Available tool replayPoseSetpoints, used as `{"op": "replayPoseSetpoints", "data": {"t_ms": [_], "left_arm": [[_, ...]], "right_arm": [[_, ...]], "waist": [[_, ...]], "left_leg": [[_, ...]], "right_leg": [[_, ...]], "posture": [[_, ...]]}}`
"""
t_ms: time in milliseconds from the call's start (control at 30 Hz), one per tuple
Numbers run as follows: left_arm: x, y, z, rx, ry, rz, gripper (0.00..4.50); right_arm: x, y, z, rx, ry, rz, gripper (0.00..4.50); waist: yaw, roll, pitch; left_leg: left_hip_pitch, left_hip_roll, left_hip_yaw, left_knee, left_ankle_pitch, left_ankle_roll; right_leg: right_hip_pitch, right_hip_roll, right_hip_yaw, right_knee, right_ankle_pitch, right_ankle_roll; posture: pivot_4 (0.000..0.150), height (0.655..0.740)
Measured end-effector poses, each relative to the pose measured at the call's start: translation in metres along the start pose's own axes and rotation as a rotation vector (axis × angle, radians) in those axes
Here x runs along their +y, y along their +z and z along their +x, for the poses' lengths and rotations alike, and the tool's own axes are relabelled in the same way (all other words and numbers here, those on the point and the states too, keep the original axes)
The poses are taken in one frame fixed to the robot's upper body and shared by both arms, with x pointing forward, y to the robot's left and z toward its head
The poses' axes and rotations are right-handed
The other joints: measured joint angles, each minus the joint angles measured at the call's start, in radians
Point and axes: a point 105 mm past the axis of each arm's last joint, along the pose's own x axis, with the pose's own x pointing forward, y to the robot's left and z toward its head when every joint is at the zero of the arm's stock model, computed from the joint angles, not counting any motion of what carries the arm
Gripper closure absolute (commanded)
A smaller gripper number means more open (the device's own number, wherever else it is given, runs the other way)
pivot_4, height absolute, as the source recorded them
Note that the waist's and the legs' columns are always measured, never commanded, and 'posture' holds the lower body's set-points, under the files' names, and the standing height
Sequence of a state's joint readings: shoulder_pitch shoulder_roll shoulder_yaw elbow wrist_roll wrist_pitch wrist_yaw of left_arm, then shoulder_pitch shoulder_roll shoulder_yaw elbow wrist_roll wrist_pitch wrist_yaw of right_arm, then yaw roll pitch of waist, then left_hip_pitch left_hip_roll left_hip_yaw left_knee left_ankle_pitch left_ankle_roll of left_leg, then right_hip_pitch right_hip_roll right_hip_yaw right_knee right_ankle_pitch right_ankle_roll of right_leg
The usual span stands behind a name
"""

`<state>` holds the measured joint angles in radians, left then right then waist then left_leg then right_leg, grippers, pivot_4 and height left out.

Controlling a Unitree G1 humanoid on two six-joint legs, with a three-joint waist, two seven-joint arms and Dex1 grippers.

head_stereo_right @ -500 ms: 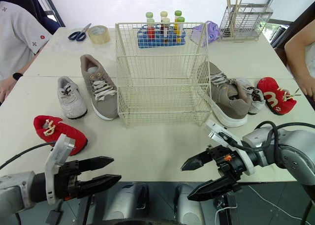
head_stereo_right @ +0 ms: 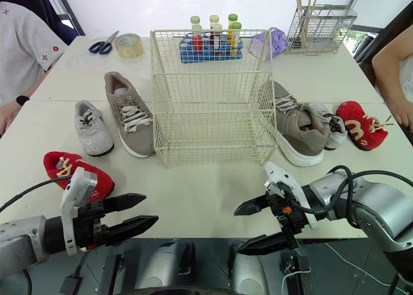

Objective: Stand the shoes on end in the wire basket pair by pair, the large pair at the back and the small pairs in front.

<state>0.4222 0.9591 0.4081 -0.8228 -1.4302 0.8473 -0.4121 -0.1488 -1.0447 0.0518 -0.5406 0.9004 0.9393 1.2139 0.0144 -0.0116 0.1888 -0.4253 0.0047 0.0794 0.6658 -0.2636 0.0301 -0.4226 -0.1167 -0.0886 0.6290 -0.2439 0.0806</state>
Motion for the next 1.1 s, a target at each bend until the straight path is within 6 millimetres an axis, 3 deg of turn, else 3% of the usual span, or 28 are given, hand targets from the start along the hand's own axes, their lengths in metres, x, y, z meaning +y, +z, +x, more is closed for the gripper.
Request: {"op": "replayPoseSetpoints", "data": {"t_ms": [367,567,733,867,1100], "left_arm": [[0.001,0.005,0.006,-0.017,-0.03,0.006,0.02],[-0.011,0.02,0.028,-0.049,-0.173,0.087,0.02],[-0.032,0.059,0.047,-0.112,-0.385,0.233,0.02],[-0.049,0.078,0.049,-0.112,-0.497,0.337,0.02],[-0.049,0.085,0.042,-0.035,-0.558,0.387,0.02]], "right_arm": [[-0.027,0.004,-0.009,-0.045,-0.176,-0.008,0.0],[-0.043,0.011,-0.04,-0.105,-0.415,-0.031,0.0],[-0.028,-0.001,-0.086,-0.202,-0.681,0.005,0.0],[-0.027,-0.005,-0.116,-0.343,-0.958,0.006,0.0],[-0.036,-0.022,-0.121,-0.51,-1.194,0.077,0.0]], "waist": [[0.0,0.0,0.0],[0.016,0.0,0.0],[0.051,0.0,-0.001],[0.04,-0.002,-0.003],[0.023,0.0,-0.003]], "left_leg": [[0.0,0.0,0.0,0.001,0.0,0.0],[0.001,0.0,0.0,0.002,0.0,0.0],[0.0,-0.001,-0.002,0.004,0.001,0.0],[0.007,0.0,0.0,0.003,0.0,0.001],[0.01,0.0,0.0,0.001,0.0,0.001]], "right_leg": [[0.0,0.0,0.0,0.001,0.0,0.0],[0.002,0.003,-0.001,0.001,0.002,0.003],[0.004,0.004,-0.002,0.001,0.003,0.006],[0.01,0.005,-0.001,0.0,0.004,0.009],[0.011,0.006,0.001,0.001,0.003,0.01]], "posture": [[0.15,0.74],[0.15,0.74],[0.15,0.74],[0.15,0.74],[0.15,0.74]]}}
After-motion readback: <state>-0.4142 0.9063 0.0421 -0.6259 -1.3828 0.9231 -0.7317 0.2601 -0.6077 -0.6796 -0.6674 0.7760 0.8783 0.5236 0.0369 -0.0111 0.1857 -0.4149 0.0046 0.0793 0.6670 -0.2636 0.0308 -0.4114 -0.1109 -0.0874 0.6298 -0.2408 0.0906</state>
